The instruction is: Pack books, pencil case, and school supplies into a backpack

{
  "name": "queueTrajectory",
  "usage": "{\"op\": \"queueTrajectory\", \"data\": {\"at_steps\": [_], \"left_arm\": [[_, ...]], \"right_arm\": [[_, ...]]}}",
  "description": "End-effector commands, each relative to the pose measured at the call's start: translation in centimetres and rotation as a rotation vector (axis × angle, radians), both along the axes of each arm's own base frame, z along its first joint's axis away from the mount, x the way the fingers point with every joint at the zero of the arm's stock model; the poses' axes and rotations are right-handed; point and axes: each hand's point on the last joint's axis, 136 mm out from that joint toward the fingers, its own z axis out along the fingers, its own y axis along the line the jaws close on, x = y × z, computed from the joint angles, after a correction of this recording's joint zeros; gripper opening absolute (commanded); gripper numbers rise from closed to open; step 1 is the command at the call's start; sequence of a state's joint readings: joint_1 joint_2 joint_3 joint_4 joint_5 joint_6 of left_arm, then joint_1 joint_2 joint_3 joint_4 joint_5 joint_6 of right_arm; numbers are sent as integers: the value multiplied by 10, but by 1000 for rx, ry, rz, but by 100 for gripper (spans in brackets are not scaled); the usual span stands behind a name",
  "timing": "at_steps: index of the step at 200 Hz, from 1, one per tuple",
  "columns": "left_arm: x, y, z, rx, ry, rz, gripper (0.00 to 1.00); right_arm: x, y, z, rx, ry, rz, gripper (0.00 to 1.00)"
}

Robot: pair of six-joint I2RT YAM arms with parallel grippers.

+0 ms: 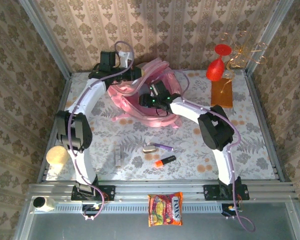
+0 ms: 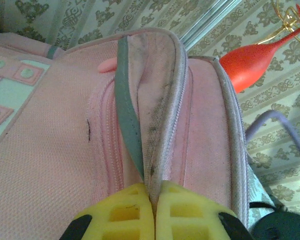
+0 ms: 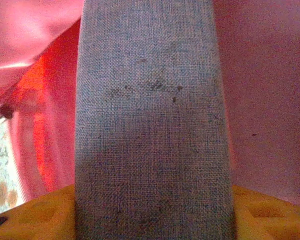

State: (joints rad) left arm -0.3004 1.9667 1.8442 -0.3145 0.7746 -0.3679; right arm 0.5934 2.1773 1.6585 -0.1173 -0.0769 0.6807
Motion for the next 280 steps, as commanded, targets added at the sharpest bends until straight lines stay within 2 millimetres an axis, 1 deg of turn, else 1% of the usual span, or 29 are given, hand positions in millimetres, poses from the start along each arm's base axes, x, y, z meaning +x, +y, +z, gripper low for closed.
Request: {"op": "queueTrajectory", "data": {"at_steps": [1, 12, 22, 46, 55, 70, 89, 97, 100, 111, 122, 125, 128, 134, 142, 157, 164, 173, 196, 206, 217, 236, 251, 260, 280], "left_arm": [[-9, -12, 78, -111, -198, -92, 0], [-8, -13, 78, -111, -197, -92, 0], [-7, -13, 75, -110, -192, -92, 0], [-5, -13, 73, -106, -188, -88, 0], [-5, -13, 71, -101, -186, -89, 0], [-4, -12, 66, -91, -181, -86, 0], [-3, -12, 59, -82, -173, -85, 0], [-3, -12, 56, -79, -170, -84, 0], [-2, -12, 54, -77, -169, -85, 0], [-3, -12, 50, -70, -162, -85, 0], [-2, -10, 45, -61, -156, -78, 0], [-2, -9, 44, -58, -155, -73, 0], [-2, -9, 42, -56, -153, -72, 0], [-1, -7, 38, -50, -147, -66, 0], [-1, -7, 34, -46, -140, -60, 0], [0, -5, 24, -38, -122, -54, 0], [0, -5, 21, -35, -119, -53, 0], [0, -5, 18, -32, -113, -51, 0], [0, -4, 11, -22, -108, -43, 0], [0, -3, 9, -18, -103, -39, 0], [0, -3, 7, -16, -99, -37, 0], [0, -2, 7, -12, -97, -34, 0], [0, -1, 8, -9, -98, -31, 0], [-2, -1, 9, -9, -100, -30, 0], [-4, 0, 15, -9, -113, -30, 0]], "right_arm": [[16, 23, 29, 84, -72, -33, 47], [17, 31, 34, 100, -91, -16, 49], [18, 36, 38, 103, -109, 0, 52], [16, 42, 36, 112, -99, 51, 64], [14, 39, 36, 116, -101, 63, 67], [10, 30, 41, 109, -125, 68, 72], [1, 16, 49, 94, -151, 73, 77], [-3, 10, 49, 81, -153, 77, 78], [-4, 7, 53, 80, -161, 77, 79], [-10, -3, 51, 62, -157, 75, 81], [-18, -13, 50, 44, -161, 80, 81], [-21, -16, 53, 40, -170, 82, 81], [-24, -19, 52, 28, -174, 86, 81], [-31, -23, 57, 14, -197, 95, 80], [-43, -28, 59, -17, -221, 118, 79], [-72, -27, 65, -81, -269, 189, 79], [-86, -23, 65, -113, -281, 221, 79], [-105, -13, 62, -147, -282, 271, 79], [-160, 34, 44, -204, -269, 402, 81], [-178, 52, 36, -231, -277, 426, 83], [-196, 72, 32, -237, -286, 450, 85], [-220, 102, 18, -241, -268, 496, 89], [-234, 118, 5, -267, -235, 526, 91], [-241, 123, -6, -291, -210, 543, 92], [-254, 130, -23, -305, -162, 549, 93]]}}
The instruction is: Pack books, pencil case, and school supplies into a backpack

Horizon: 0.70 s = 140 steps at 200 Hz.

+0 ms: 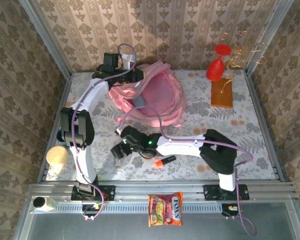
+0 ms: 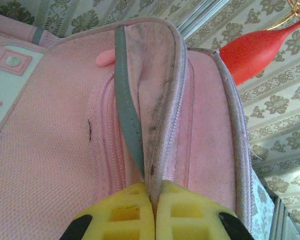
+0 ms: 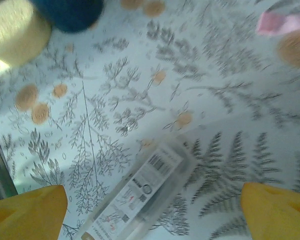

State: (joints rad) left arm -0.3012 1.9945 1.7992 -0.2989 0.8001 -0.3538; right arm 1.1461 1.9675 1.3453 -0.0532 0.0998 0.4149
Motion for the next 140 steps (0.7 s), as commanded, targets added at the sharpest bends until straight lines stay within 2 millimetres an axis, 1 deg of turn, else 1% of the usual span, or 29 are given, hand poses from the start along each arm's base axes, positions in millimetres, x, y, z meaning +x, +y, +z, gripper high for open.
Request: {"op": "queueTrajectory", "data": {"at_steps": [1, 22, 37, 80, 112, 127, 140], "left_arm": [[-2, 3, 44, -20, -159, -2, 0], [-4, 3, 46, -24, -164, -5, 0], [-4, 3, 47, -29, -164, -7, 0], [-5, 1, 46, -44, -160, -14, 0], [-6, 1, 47, -41, -163, -17, 0], [-7, 1, 47, -42, -163, -17, 0], [-7, 1, 47, -40, -164, -18, 0]], "right_arm": [[-2, -4, -19, -74, 29, -61, 93], [-11, 0, -35, -139, 51, -66, 93], [-11, -1, -43, -206, 52, -87, 93], [-15, -1, -67, -280, 91, -112, 92], [-16, 2, -76, -348, 63, -121, 90], [-14, -3, -80, -381, 61, -141, 86], [-11, -11, -80, -388, 62, -168, 82]]}}
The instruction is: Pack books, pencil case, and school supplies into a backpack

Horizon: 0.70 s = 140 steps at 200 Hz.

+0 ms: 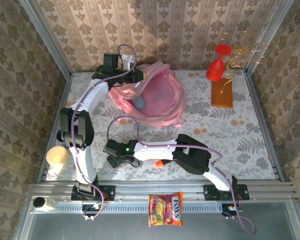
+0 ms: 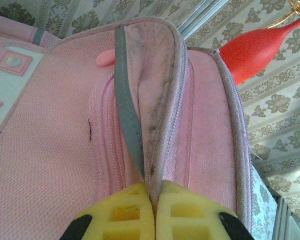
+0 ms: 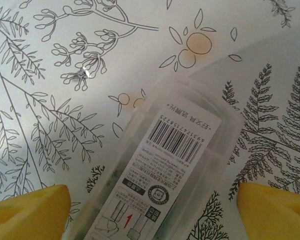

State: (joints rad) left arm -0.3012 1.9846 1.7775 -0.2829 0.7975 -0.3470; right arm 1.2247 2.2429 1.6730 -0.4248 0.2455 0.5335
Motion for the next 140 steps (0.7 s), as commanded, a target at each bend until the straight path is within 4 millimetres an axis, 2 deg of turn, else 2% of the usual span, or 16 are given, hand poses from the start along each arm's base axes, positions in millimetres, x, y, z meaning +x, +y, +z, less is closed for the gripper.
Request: {"op": "queueTrajectory", "data": {"at_steps": [1, 22, 64, 84, 107, 124, 140], "left_arm": [[-6, 0, 49, -43, -153, -17, 0], [-6, 1, 48, -39, -154, -15, 0], [-7, 3, 44, -29, -153, -12, 0], [-7, 2, 43, -25, -153, -12, 0], [-6, 4, 43, -21, -154, -8, 0], [-5, 4, 43, -24, -154, -6, 0], [-4, 5, 42, -27, -148, -6, 0]], "right_arm": [[3, -23, -12, -98, -12, -62, 82], [6, -32, -12, -67, 7, -95, 75], [8, -37, -19, -54, 49, -103, 54], [14, -40, -14, -35, 43, -113, 43], [27, -36, 17, 83, 27, -96, 35], [40, -35, 58, 215, -6, -98, 32], [55, -48, 88, 311, -14, -131, 32]]}}
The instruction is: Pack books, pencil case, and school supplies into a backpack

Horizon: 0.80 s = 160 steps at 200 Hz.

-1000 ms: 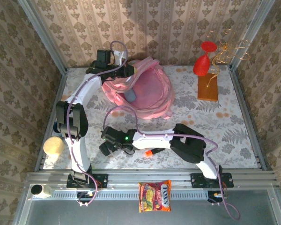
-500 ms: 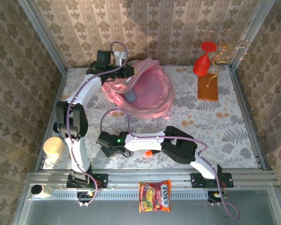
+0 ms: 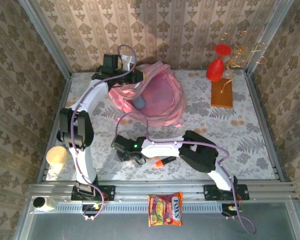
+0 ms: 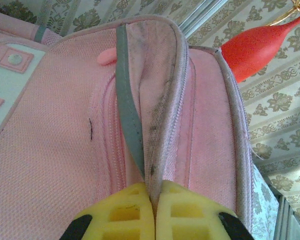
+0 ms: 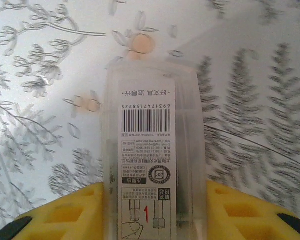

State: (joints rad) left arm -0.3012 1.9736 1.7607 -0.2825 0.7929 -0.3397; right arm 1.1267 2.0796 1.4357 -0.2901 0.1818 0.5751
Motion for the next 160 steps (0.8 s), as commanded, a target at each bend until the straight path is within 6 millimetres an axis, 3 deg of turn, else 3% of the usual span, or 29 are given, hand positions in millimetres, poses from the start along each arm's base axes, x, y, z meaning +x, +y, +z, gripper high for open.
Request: {"op": "queueTrajectory", "data": {"at_steps": [1, 16, 41, 84, 93, 112, 128, 160], "left_arm": [[-1, 3, 44, -34, -147, -8, 0], [0, 4, 43, -36, -147, -6, 0], [1, 4, 42, -41, -144, -2, 0], [1, 3, 45, -58, -139, -5, 0], [1, 2, 48, -68, -143, -8, 0], [-1, -1, 57, -95, -149, -18, 0], [-1, -1, 65, -111, -154, -17, 0], [1, -3, 74, -128, -160, -18, 0]], "right_arm": [[31, -4, 77, 217, -66, -41, 32], [49, -25, 101, 309, -71, -103, 32], [89, -71, 122, 449, -60, -231, 32], [184, -162, 131, 594, -83, -576, 35], [204, -173, 132, 635, -95, -636, 35], [246, -179, 125, 681, -95, -714, 35], [279, -173, 125, 690, -110, -737, 36], [322, -152, 114, 703, -98, -769, 43]]}}
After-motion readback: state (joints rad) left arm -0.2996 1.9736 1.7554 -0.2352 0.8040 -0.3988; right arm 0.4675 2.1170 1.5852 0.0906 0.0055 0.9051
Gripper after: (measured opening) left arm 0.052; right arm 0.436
